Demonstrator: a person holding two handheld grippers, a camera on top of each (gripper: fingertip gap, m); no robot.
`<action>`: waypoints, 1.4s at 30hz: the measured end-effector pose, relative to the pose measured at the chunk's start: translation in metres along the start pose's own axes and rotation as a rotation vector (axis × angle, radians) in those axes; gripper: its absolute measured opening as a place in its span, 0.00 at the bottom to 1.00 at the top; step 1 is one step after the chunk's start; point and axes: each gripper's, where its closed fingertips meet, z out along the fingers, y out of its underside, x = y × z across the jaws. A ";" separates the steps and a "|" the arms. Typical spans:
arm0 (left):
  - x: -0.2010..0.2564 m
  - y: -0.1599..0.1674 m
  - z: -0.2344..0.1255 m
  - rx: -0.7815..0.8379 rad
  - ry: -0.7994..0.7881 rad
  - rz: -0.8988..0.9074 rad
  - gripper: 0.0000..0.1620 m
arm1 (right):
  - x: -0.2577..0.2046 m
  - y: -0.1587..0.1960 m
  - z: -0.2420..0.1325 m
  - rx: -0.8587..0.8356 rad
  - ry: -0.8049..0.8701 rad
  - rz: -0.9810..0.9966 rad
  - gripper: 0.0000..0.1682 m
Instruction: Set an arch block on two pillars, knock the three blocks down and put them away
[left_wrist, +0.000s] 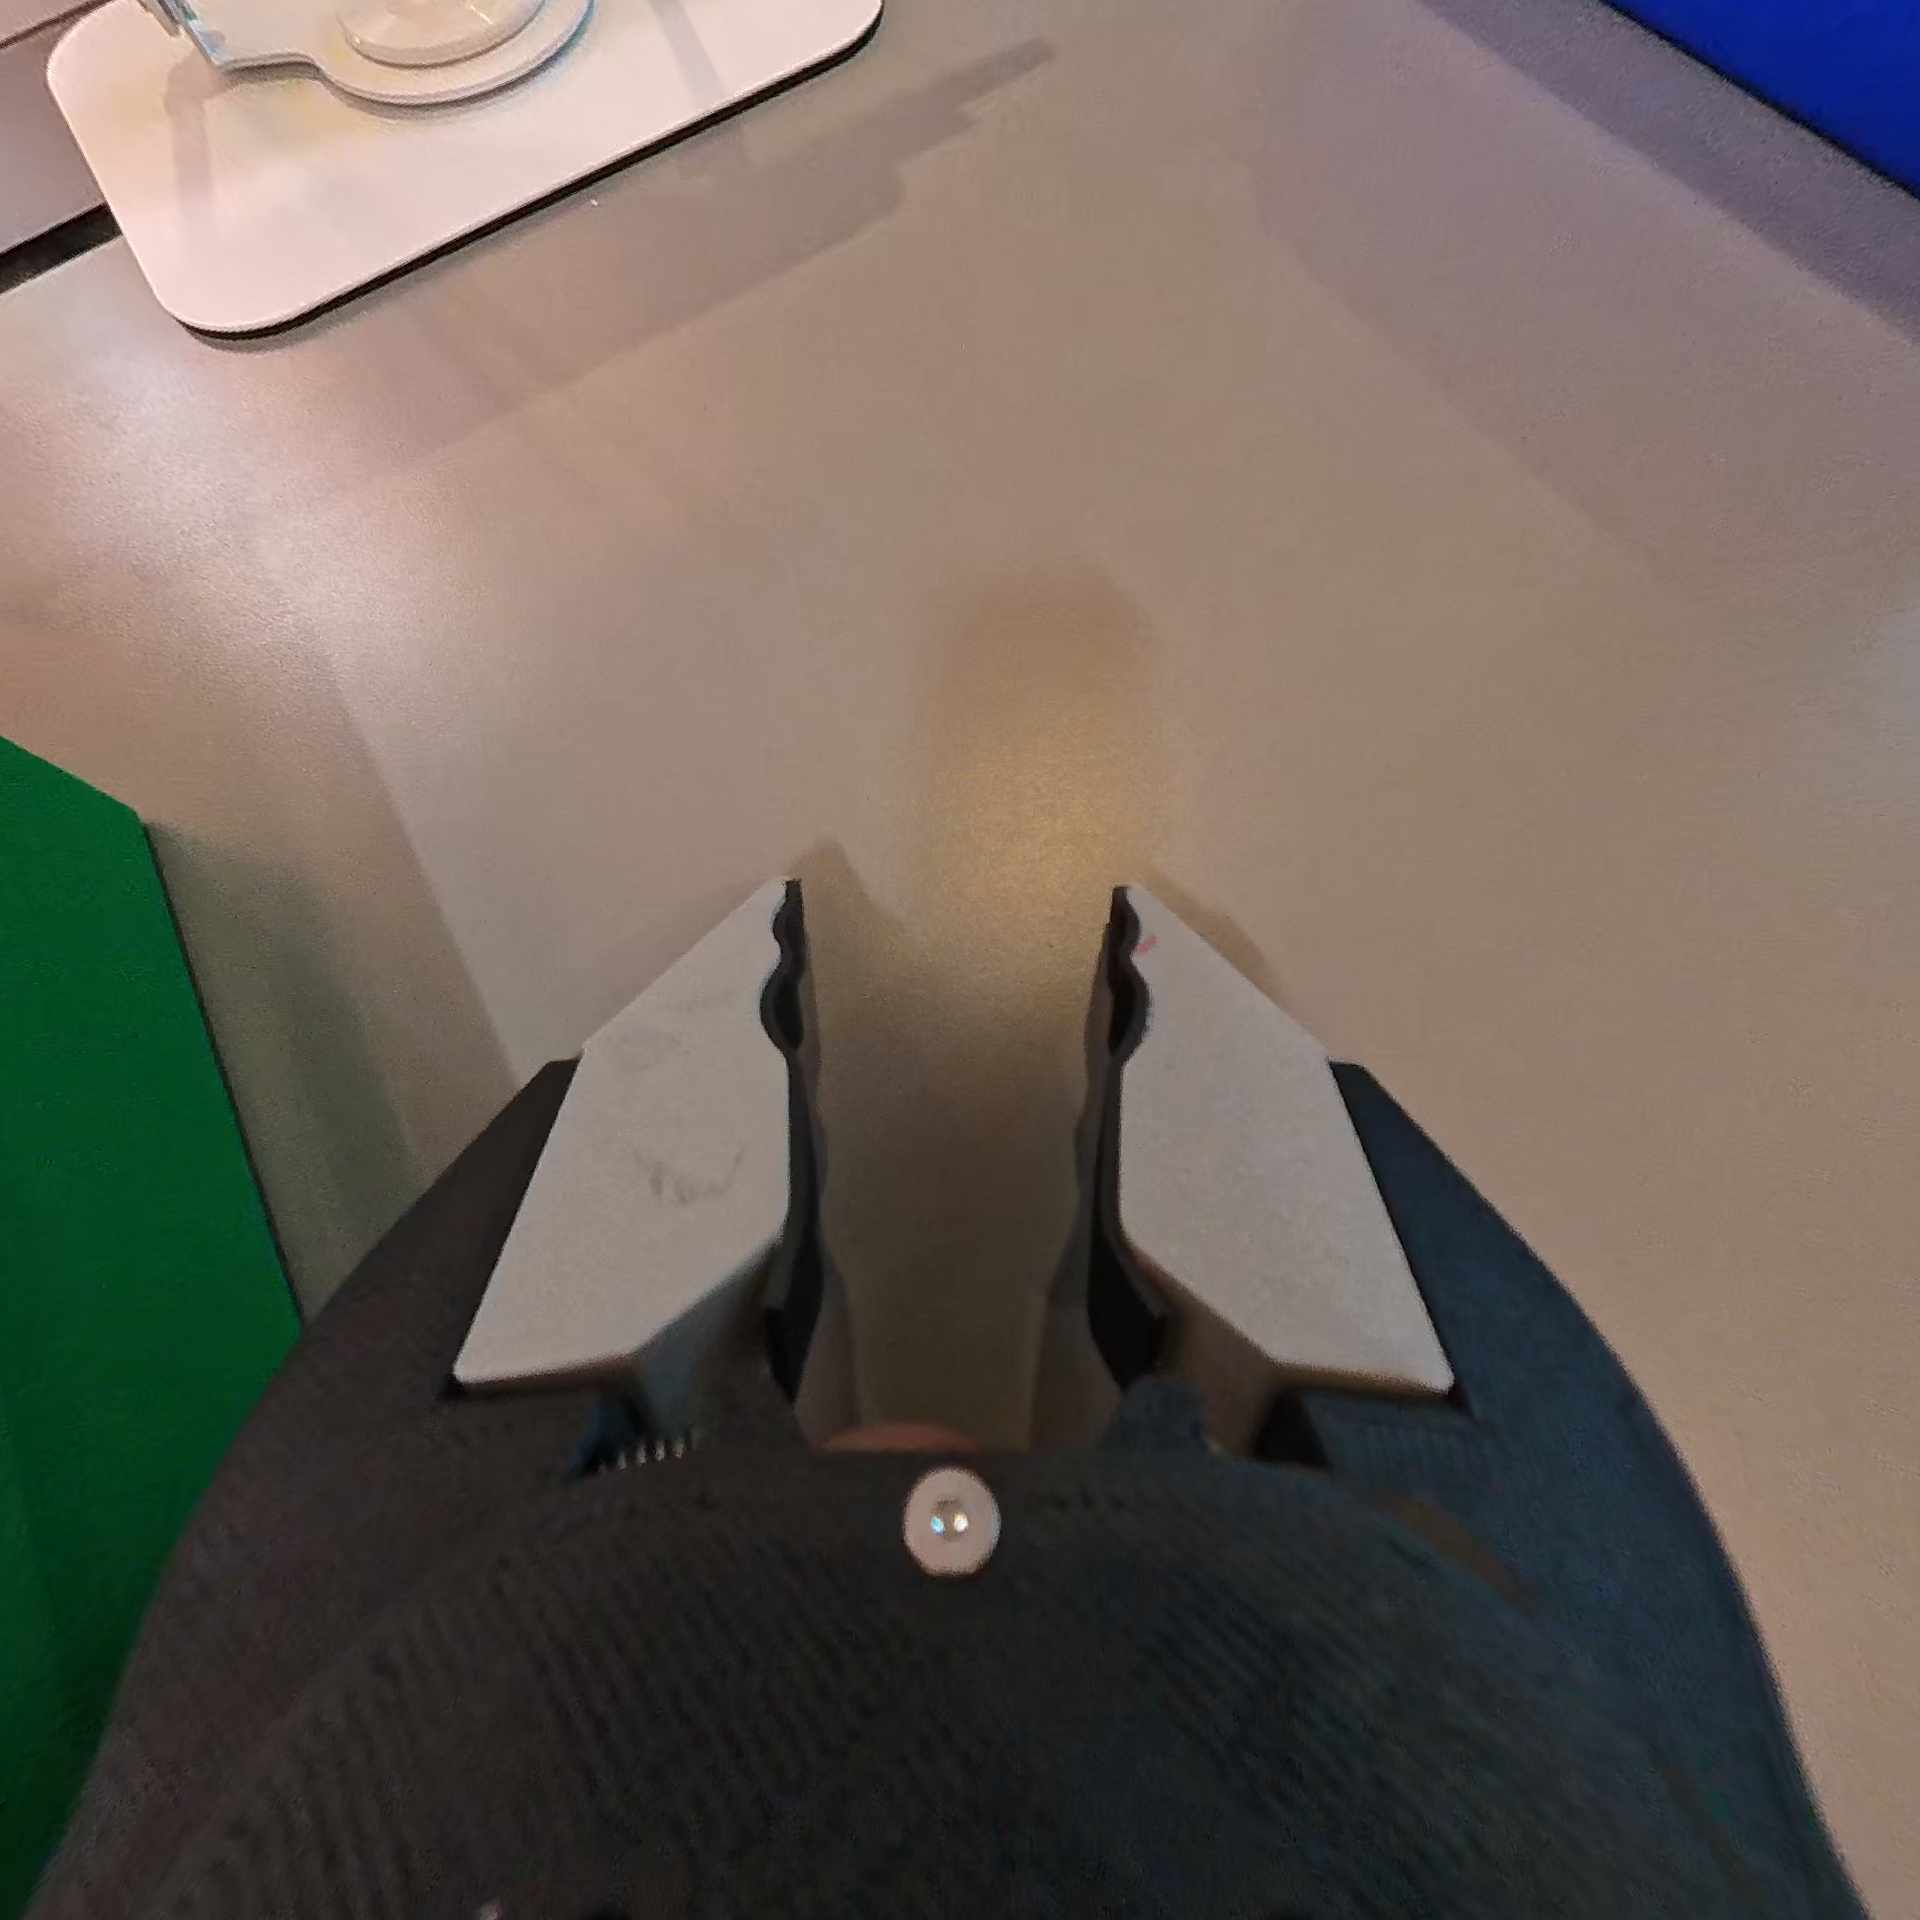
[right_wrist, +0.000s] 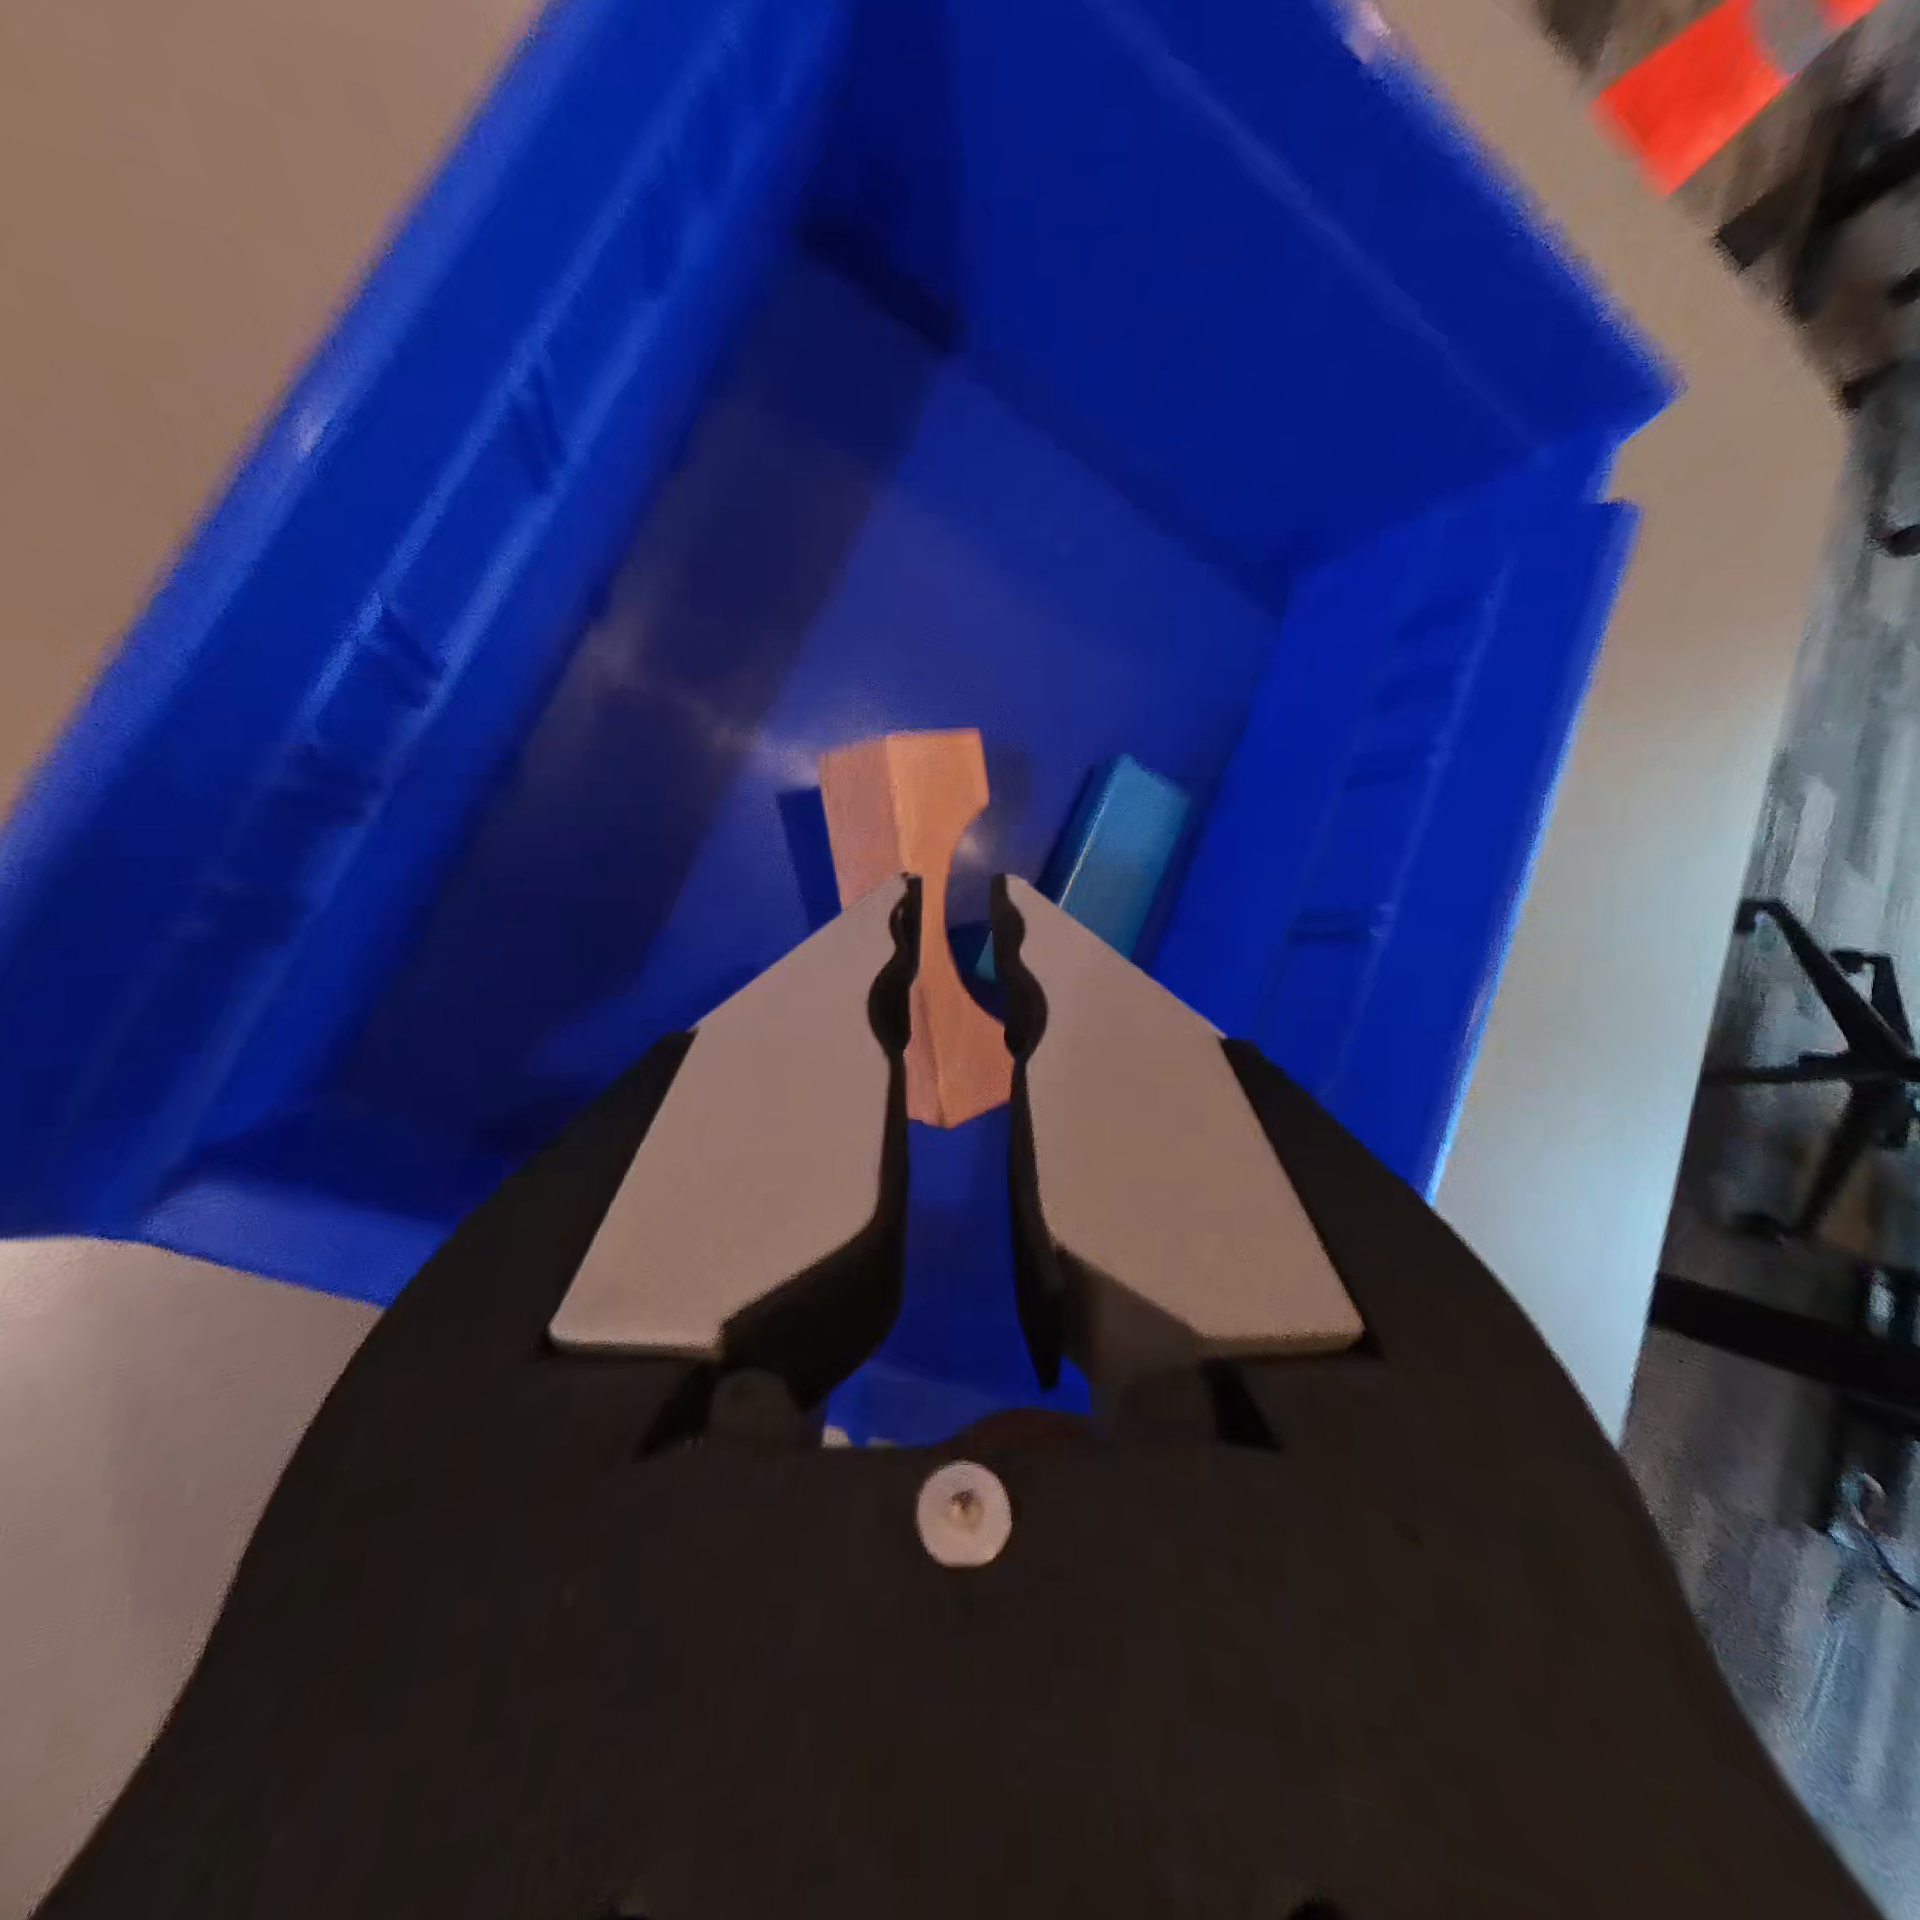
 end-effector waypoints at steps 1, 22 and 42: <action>0.000 0.000 0.000 -0.001 -0.001 0.004 0.35 | 0.002 -0.010 -0.007 0.074 0.001 0.032 0.08; 0.059 -0.024 -0.085 0.304 0.125 -0.028 0.43 | -0.248 -0.078 -0.060 0.754 -0.545 -0.082 0.23; -0.127 0.136 -0.175 -0.559 -0.014 -0.350 0.52 | -0.260 -0.069 -0.064 0.770 -0.463 -0.181 0.25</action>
